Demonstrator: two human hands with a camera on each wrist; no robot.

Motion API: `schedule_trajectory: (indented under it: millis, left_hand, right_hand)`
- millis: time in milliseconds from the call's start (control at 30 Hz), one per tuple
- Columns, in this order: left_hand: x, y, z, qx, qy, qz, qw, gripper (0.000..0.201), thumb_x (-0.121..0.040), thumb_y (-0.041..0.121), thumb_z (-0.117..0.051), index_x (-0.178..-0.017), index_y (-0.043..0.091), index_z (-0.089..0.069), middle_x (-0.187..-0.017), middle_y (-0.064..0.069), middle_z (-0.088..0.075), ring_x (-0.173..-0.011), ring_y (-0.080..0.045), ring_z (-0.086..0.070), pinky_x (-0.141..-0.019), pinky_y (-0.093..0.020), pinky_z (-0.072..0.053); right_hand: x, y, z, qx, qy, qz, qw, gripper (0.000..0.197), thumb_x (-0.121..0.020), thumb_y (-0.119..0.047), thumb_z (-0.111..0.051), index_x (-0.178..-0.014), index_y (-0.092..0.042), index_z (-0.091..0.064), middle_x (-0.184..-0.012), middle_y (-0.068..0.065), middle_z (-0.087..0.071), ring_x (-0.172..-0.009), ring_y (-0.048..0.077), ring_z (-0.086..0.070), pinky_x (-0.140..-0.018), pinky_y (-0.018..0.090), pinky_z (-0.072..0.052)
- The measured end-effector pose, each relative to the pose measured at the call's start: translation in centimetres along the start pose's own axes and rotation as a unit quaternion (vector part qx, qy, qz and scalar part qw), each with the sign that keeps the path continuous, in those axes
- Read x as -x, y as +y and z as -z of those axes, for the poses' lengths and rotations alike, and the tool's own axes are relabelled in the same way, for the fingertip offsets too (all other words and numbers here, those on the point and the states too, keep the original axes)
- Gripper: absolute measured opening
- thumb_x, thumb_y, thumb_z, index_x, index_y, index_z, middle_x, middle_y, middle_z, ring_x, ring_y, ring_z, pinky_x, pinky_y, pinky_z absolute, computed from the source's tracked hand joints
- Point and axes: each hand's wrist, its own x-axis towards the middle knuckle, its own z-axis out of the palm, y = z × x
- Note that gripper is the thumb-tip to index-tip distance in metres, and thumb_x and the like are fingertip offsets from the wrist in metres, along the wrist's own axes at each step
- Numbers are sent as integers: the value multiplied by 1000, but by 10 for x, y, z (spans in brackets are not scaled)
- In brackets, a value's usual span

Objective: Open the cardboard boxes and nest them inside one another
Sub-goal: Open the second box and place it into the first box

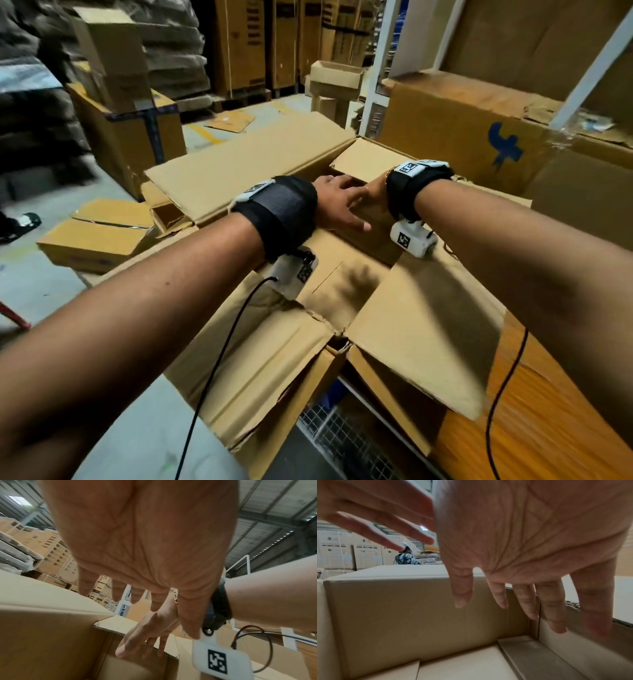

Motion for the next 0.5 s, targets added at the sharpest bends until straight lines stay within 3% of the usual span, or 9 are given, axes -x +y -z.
schedule_trajectory:
  millis: [67,100,167,200,233,267,300,400,500]
  left_hand:
    - [-11,-1,-4,2,15,22,1000,83,-91,61,-48,-155,32,-5,-163,-6,4,-149,-30,2,-118,-44,-6]
    - [-17,-3,-7,7,22,32,999,86,-90,63,-49,-155,32,-3,-163,-5,7,-149,-30,4,-118,-48,-6]
    - [-27,-6,-13,18,32,34,999,91,-87,66,-50,-155,33,1,-163,-3,11,-149,-28,8,-119,-55,-6]
    - [-31,-8,-16,22,35,31,999,92,-86,68,-50,-154,34,2,-163,-2,13,-149,-27,9,-118,-56,-5]
    - [-35,-10,-17,22,34,30,999,93,-85,69,-49,-154,34,3,-162,-1,15,-149,-26,11,-118,-55,-4]
    - [-37,-13,-18,22,32,35,999,94,-84,70,-48,-154,34,5,-162,-1,17,-149,-26,12,-119,-55,-2]
    - [-40,-15,-18,22,32,44,998,95,-84,71,-47,-154,35,6,-162,-1,18,-149,-25,13,-119,-54,-1]
    - [-46,-19,-16,31,47,67,996,96,-84,72,-46,-153,35,8,-161,0,21,-149,-26,14,-119,-53,0]
    - [-56,-20,-17,43,59,63,995,96,-84,72,-47,-153,35,9,-161,0,21,-149,-25,14,-119,-53,1]
  right_hand:
    - [1,4,-2,5,2,-24,1000,24,-103,-26,-47,-108,-4,-53,-82,9,-50,-98,26,-50,-87,34,-39]
    - [-3,7,-2,-9,2,-33,999,32,-102,-26,-50,-125,-4,-50,-86,11,-51,-103,27,-50,-87,34,-40]
    - [-7,13,3,6,-23,-42,999,51,-98,-36,-57,-138,-9,-43,-109,16,-55,-110,29,-52,-84,35,-41]
    - [-20,21,8,31,-39,-40,998,65,-91,-49,-63,-139,-11,-43,-122,15,-55,-109,29,-54,-83,36,-44]
    - [-38,30,14,55,-54,-35,996,87,-75,-66,-71,-138,-14,-44,-131,12,-54,-109,28,-56,-84,38,-47]
    - [-58,42,20,82,-62,-20,995,112,-54,-79,-76,-141,-16,-44,-140,11,-51,-115,30,-56,-90,42,-50]
    - [-64,48,26,92,-53,-16,994,123,-46,-83,-76,-146,-20,-41,-148,9,-45,-124,33,-53,-98,47,-48]
    - [-16,39,45,124,-14,-5,992,88,-83,-63,-64,-154,-26,-29,-158,4,-32,-142,32,-35,-112,47,-36]
    - [-11,57,72,216,72,-9,974,81,-90,-61,-57,-155,-24,-26,-160,8,-29,-143,32,-33,-114,47,-33]
